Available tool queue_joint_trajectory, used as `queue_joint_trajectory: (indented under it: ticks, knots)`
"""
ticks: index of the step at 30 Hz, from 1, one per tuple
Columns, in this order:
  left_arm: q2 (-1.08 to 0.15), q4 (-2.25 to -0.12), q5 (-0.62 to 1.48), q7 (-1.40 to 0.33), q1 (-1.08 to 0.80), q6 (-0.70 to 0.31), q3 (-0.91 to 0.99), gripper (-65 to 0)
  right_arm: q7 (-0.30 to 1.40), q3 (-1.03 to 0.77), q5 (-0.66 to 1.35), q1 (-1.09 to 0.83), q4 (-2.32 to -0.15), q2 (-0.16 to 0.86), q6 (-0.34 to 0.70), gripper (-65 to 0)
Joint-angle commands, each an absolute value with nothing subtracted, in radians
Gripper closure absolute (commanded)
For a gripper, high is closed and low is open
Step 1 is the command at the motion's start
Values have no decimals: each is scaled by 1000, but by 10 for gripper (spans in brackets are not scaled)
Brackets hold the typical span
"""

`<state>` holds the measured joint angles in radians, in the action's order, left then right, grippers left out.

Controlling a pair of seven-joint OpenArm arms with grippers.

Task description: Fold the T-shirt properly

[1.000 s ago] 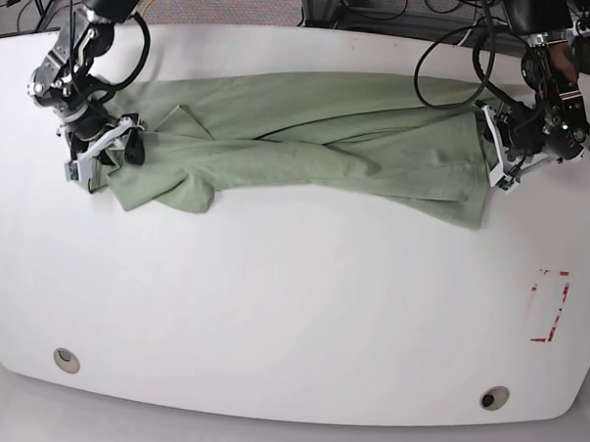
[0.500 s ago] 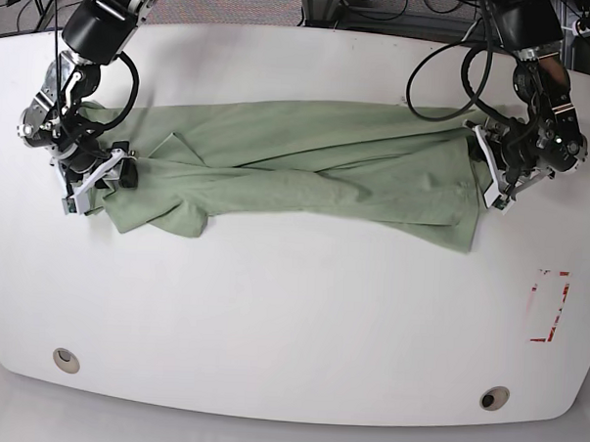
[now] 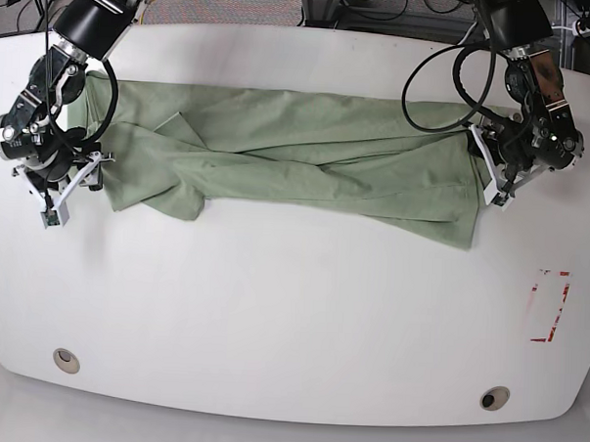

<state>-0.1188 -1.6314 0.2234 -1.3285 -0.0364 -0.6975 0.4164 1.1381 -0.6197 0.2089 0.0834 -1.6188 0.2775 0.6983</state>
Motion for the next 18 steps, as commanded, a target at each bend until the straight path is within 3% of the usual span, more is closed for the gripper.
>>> queue_joint_trajectory:
  ticks: [1,18]
  knots:
    - [-127,-1684,205,-1371,-27,-698,418,-217,1141,-621,205,113,-1650,283,698,-339]
    - [-134,-1791,306,-1396,-30,-698,421,-217,1118,-407,166,216,-1564,160,698,-341]
